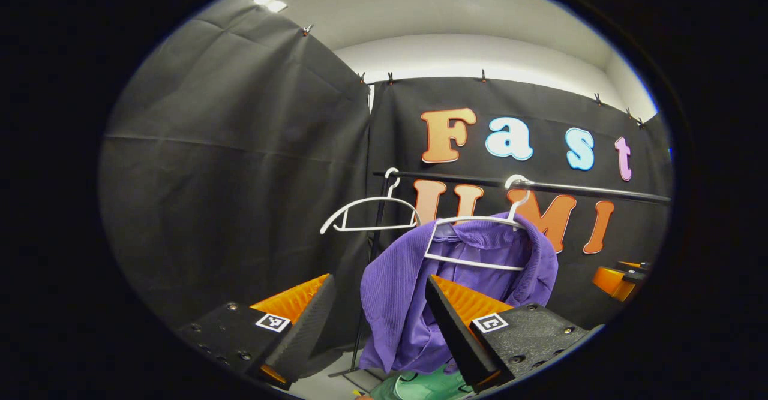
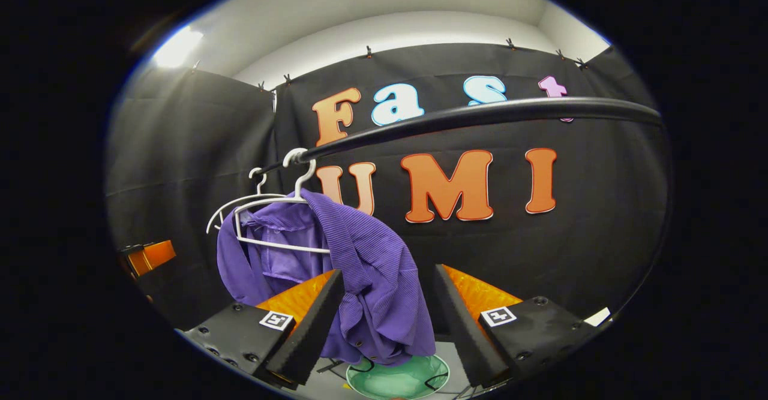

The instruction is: Grasp the clothes on the hanger with both hands and then place them into the laundry hamper below.

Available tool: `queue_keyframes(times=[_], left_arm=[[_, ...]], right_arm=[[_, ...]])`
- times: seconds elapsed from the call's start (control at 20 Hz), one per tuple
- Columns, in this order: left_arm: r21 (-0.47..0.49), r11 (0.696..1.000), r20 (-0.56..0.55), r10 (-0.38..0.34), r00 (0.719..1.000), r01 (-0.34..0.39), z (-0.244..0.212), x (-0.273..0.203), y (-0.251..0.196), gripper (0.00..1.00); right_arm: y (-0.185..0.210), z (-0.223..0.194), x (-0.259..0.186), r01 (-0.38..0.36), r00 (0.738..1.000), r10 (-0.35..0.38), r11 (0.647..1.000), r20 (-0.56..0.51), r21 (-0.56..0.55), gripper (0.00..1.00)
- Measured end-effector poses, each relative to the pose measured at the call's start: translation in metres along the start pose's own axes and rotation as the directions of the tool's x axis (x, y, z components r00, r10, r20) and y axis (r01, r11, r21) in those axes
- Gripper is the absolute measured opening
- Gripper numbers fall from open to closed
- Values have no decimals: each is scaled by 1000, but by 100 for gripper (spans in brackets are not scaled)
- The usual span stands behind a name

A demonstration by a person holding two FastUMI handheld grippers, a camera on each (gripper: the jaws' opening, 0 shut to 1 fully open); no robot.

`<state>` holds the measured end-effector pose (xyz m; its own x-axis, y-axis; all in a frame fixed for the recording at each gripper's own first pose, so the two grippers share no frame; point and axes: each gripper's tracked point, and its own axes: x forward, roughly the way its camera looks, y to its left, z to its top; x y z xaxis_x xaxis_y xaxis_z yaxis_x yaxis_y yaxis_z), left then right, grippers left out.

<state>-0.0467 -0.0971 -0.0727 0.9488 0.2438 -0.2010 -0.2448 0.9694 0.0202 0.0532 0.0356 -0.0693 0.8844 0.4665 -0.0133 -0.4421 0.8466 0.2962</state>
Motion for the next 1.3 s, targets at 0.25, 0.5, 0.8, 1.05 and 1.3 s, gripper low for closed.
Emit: queue_keyframes(times=[0.25, 0.5, 0.8, 1.05, 1.3], left_arm=[[14, 999, -40, -45, 998, 46, -18, 50, 1, 95], [15, 992, -81, -122, 989, 123, -43, 100, -5, 92], [2, 977, -164, -210, 964, 213, -87, 142, -11, 95], [-30, 971, -169, -237, 957, 236, -99, 161, -18, 96], [-60, 964, -185, -265, 946, 258, -103, 168, -25, 95]], right_arm=[[11, -15, 33, 38, 999, -38, 999, -6, -23, 98], [25, -41, 68, 86, 996, -87, 996, -26, -26, 98], [34, -76, 95, 150, 987, -152, 988, -59, -33, 99], [32, -90, 122, 173, 983, -174, 985, -61, -18, 98], [40, -104, 147, 162, 985, -156, 982, -68, 97, 94]])
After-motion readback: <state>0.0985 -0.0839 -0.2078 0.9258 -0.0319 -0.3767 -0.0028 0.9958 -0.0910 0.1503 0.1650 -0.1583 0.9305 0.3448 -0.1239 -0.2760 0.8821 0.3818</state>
